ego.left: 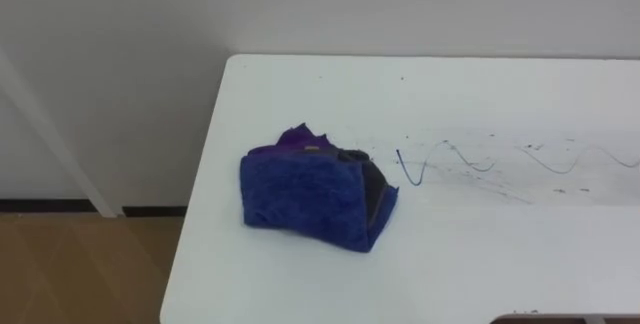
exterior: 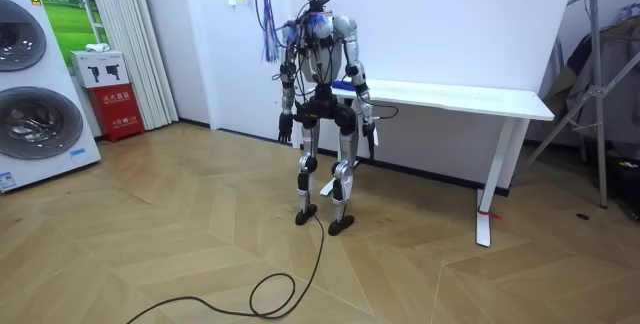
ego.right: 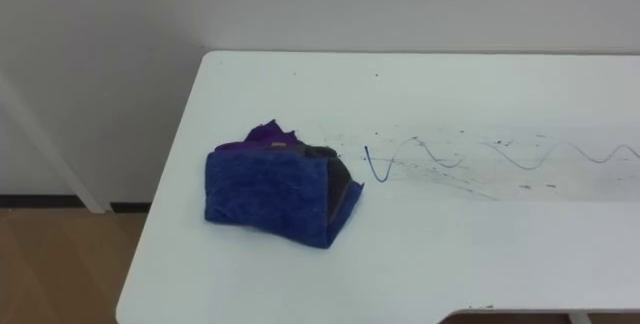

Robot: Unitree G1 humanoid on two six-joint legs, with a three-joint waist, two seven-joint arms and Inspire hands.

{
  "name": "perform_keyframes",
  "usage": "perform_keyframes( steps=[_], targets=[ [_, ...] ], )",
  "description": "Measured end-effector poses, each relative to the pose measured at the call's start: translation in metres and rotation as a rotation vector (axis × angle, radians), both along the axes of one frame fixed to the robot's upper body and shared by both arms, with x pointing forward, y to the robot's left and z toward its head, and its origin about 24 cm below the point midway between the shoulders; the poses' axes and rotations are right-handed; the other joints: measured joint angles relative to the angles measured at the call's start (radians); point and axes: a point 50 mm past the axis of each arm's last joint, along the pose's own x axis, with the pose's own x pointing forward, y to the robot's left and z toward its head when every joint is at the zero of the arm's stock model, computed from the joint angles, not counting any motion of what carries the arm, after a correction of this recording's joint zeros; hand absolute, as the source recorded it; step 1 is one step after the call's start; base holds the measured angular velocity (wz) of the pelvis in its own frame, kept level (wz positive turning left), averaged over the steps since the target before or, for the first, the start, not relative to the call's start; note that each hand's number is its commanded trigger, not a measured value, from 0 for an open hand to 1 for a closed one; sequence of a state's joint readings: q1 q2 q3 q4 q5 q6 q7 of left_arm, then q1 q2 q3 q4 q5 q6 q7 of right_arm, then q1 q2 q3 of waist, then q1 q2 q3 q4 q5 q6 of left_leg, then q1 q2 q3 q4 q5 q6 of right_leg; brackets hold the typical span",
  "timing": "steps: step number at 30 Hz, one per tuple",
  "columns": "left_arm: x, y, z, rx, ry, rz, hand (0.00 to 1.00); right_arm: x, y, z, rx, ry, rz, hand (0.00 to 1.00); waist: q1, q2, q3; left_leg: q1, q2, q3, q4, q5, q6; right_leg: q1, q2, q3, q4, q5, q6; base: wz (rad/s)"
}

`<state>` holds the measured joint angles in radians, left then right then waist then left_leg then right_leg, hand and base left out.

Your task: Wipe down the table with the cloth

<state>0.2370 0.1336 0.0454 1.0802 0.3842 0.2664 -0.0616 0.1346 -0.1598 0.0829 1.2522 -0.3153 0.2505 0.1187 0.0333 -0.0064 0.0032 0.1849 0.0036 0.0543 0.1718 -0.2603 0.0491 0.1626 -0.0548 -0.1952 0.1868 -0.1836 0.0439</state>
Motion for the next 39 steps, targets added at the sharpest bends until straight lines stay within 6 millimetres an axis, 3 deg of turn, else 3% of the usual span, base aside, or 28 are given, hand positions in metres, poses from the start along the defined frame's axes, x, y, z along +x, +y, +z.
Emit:
perform_keyframes(
  steps=[5,9,11,13,17,20,22,23,25,26,28,31,34,39],
  targets=[
    [-0.004,0.003,0.001,0.001,0.000,0.062,0.00,-0.018,-0.002,0.000,-0.037,-0.014,-0.314,0.00,-0.007,0.000,-0.0002,0.004,0.000,0.000,0.000,0.000,0.000,-0.002,0.000,0.004,-0.001,0.000,0.000,0.00],
    [-0.015,0.014,0.004,0.022,-0.007,0.208,0.00,-0.037,-0.013,0.005,-0.110,-0.081,-0.825,0.00,-0.053,-0.003,0.0012,0.006,0.002,0.000,-0.004,0.000,0.000,0.002,0.002,0.005,-0.004,0.000,0.000,0.00],
    [-0.019,0.023,0.006,0.040,-0.013,0.274,0.00,-0.044,-0.026,0.009,-0.161,-0.138,-1.092,0.00,-0.082,-0.007,0.0008,0.005,0.001,0.001,-0.010,0.000,0.000,0.000,0.001,0.003,-0.004,0.000,0.000,-0.02],
    [-0.020,0.042,0.013,0.089,-0.038,0.337,0.00,-0.047,-0.054,0.019,-0.259,-0.235,-1.370,0.00,-0.107,-0.016,0.0017,0.004,0.002,0.010,-0.015,0.000,0.000,-0.008,0.002,0.008,-0.004,0.000,0.001,-0.12],
    [-0.019,0.059,0.019,0.144,-0.070,0.369,0.00,-0.034,-0.100,0.040,-0.431,-0.383,-1.487,0.00,-0.122,-0.032,0.0020,-0.002,0.000,0.035,-0.018,0.000,0.000,-0.025,0.003,0.031,-0.002,-0.001,0.000,-0.23],
    [-0.005,0.067,0.022,0.162,-0.124,0.335,0.00,-0.004,-0.123,0.054,-0.525,-0.531,-1.436,0.00,-0.125,-0.051,0.0013,-0.001,0.002,0.041,-0.017,0.000,0.000,-0.028,0.005,0.037,0.000,0.000,0.000,-0.08],
    [-0.003,0.064,0.021,0.158,-0.128,0.302,0.00,0.042,-0.140,0.074,-0.557,-0.711,-1.341,0.00,-0.124,-0.056,0.0012,-0.004,0.001,0.053,-0.018,0.000,0.000,-0.039,0.005,0.047,0.004,0.001,-0.001,-0.15],
    [-0.002,0.063,0.021,0.155,-0.130,0.291,0.00,0.054,-0.144,0.081,-0.570,-0.763,-1.295,0.00,-0.124,-0.057,-0.0007,-0.007,0.001,0.054,-0.017,0.000,0.001,-0.042,0.004,0.047,0.005,0.001,-0.001,-0.11],
    [0.003,0.062,0.021,0.156,-0.146,0.252,0.00,0.108,-0.153,0.121,-0.613,-1.017,-1.091,0.00,-0.112,-0.054,-0.0016,-0.021,0.003,0.069,-0.008,0.000,0.001,-0.067,0.006,0.057,0.019,0.001,-0.001,-0.13],
    [0.003,0.061,0.021,0.156,-0.148,0.246,0.00,0.123,-0.152,0.133,-0.621,-1.085,-1.030,0.00,-0.110,-0.054,-0.0022,-0.026,0.002,0.074,-0.004,0.000,0.001,-0.072,0.006,0.058,0.020,0.001,-0.001,-0.13],
    [0.005,0.057,0.019,0.151,-0.152,0.216,0.00,0.173,-0.141,0.180,-0.653,-1.348,-0.788,0.00,-0.110,-0.049,-0.0018,-0.039,-0.001,0.079,0.009,0.001,0.000,-0.081,0.006,0.057,0.019,0.002,-0.002,-0.02],
    [0.007,0.050,0.017,0.142,-0.161,0.180,0.00,0.203,-0.120,0.227,-0.704,-1.583,-0.570,0.00,-0.071,-0.046,-0.0039,-0.036,0.001,0.079,0.013,0.001,0.000,-0.074,0.008,0.054,0.016,0.001,-0.002,0.01],
    [0.005,0.044,0.015,0.133,-0.151,0.137,0.00,0.222,-0.087,0.265,-0.724,-1.786,-0.340,0.00,-0.049,-0.050,-0.0015,-0.037,0.006,0.061,0.013,0.002,-0.001,-0.072,0.008,0.035,0.014,0.001,-0.002,0.11],
    [0.007,0.038,0.013,0.115,-0.150,0.058,0.00,0.239,-0.047,0.297,-0.708,-1.982,-0.087,0.00,0.006,-0.051,-0.0002,-0.041,0.007,0.049,0.013,0.002,-0.001,-0.071,0.005,0.027,0.014,0.001,-0.002,0.08]
  ],
)
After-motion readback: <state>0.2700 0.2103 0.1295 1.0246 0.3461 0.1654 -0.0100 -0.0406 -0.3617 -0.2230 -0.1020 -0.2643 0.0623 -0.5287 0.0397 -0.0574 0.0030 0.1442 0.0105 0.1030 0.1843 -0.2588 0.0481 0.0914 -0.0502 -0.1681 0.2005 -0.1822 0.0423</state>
